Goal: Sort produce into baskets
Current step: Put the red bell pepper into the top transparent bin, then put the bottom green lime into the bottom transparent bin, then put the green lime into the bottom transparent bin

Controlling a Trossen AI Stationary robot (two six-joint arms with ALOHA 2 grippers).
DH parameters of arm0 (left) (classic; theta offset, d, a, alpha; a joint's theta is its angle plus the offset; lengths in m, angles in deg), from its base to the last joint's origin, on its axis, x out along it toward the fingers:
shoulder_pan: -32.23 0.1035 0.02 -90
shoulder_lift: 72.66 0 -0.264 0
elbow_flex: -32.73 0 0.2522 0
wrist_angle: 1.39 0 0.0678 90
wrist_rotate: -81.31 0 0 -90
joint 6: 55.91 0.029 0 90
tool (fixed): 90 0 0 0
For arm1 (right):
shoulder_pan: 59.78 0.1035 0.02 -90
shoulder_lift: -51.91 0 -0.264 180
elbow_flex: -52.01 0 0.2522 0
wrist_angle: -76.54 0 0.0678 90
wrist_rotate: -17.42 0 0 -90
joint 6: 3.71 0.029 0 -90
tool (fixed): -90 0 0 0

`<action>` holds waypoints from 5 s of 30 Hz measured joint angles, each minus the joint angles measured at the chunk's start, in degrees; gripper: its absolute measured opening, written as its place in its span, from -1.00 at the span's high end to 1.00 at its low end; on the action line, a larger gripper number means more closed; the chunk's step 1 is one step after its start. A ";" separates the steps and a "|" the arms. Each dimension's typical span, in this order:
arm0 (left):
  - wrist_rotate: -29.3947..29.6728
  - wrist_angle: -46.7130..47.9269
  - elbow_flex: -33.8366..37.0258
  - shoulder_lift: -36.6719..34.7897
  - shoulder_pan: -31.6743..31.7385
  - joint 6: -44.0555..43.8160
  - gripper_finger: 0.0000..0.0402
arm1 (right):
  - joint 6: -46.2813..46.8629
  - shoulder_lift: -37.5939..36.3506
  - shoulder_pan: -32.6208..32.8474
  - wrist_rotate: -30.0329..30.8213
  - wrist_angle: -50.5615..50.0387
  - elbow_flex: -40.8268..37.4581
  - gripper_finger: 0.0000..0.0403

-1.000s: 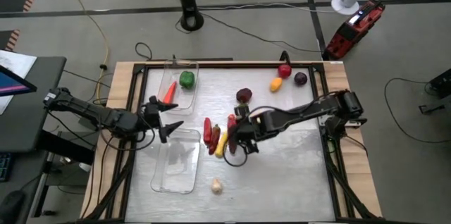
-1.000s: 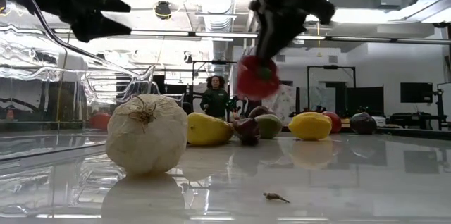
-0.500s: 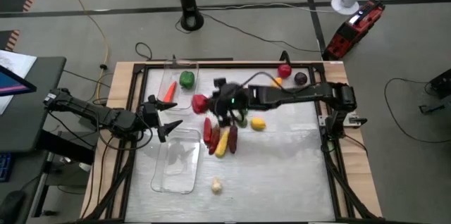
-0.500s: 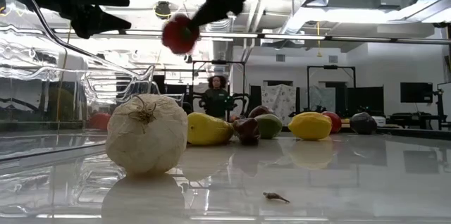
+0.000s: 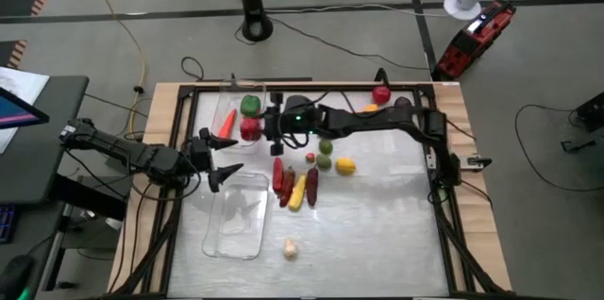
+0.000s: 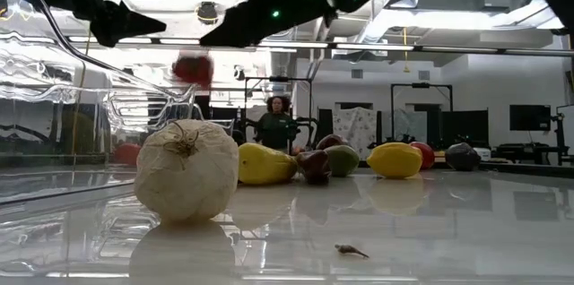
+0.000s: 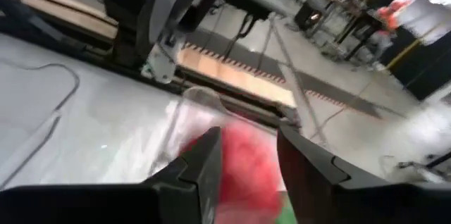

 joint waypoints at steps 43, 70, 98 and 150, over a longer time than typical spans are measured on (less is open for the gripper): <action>-1.06 6.48 0.02 0.02 0.00 -3.17 -0.80 | 9.96 -11.45 14.71 15.28 -61.31 -9.67 -0.67; -1.00 7.04 0.04 0.02 0.01 -4.06 -0.80 | 13.58 -7.98 7.83 12.47 -49.48 -18.39 -0.50; -3.35 11.44 -4.32 0.00 0.00 -5.54 -0.80 | 16.63 -6.46 13.40 6.38 -56.71 -0.85 -0.15; -2.84 14.49 -6.34 0.02 0.00 -3.83 -0.80 | 17.36 -21.46 2.85 7.00 -25.02 -31.60 -0.38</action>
